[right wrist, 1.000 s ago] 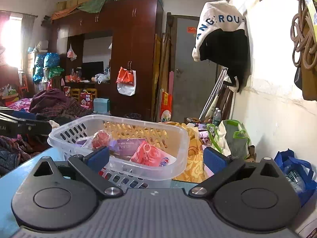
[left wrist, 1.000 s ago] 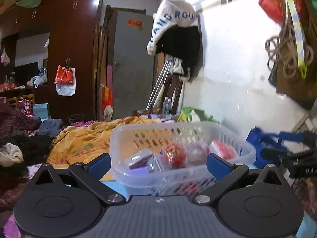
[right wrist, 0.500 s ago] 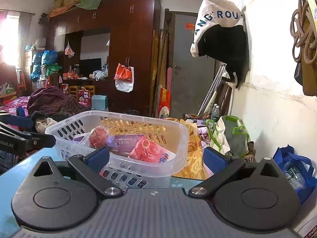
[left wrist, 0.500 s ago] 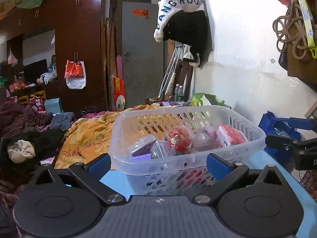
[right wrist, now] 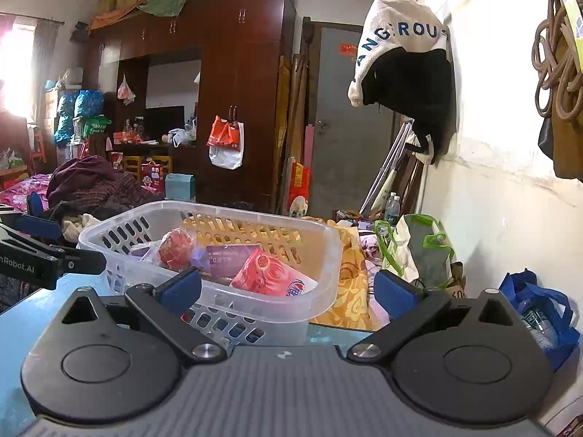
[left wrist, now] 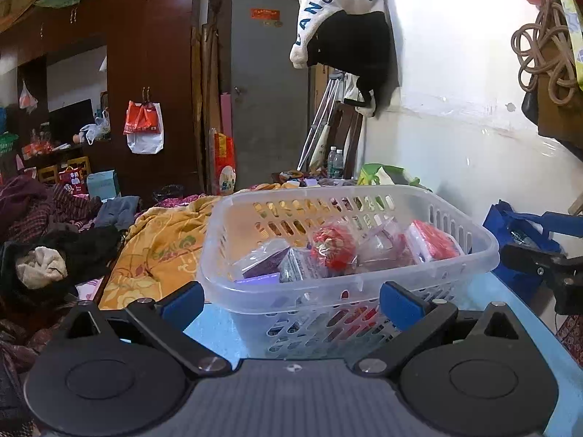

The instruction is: Organize objects

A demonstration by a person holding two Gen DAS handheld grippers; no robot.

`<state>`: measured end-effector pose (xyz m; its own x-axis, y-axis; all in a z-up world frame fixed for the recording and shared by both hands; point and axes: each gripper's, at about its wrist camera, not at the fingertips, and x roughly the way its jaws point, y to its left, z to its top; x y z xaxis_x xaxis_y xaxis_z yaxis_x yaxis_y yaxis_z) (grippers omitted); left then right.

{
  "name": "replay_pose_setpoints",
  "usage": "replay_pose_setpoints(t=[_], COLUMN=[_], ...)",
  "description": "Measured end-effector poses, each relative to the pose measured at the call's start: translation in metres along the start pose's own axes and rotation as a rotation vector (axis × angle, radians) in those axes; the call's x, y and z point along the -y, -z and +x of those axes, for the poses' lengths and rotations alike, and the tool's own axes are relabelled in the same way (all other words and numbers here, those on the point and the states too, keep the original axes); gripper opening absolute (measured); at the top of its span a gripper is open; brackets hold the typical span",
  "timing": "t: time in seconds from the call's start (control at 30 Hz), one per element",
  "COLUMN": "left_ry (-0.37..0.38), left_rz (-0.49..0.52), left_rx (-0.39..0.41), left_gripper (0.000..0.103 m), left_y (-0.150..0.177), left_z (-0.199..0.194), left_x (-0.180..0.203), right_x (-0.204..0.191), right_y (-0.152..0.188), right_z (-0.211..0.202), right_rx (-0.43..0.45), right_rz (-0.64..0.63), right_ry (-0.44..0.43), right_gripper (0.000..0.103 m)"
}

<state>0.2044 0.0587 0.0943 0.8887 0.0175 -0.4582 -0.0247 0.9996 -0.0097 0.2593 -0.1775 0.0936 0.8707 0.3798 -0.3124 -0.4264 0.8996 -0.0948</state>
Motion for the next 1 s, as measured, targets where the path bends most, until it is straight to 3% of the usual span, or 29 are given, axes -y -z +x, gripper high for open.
replay_pose_setpoints(t=[1.0], left_ry=[0.017], left_rz=[-0.034], left_rx=[-0.015], left_gripper=[0.103], left_y=[0.0011], left_z=[0.0032], left_x=[0.0038], right_x=[0.0030], right_y=[0.0031], right_z=[0.0007], right_rx=[0.005], right_rz=[-0.001], right_ry=[0.017], right_gripper=[0.103])
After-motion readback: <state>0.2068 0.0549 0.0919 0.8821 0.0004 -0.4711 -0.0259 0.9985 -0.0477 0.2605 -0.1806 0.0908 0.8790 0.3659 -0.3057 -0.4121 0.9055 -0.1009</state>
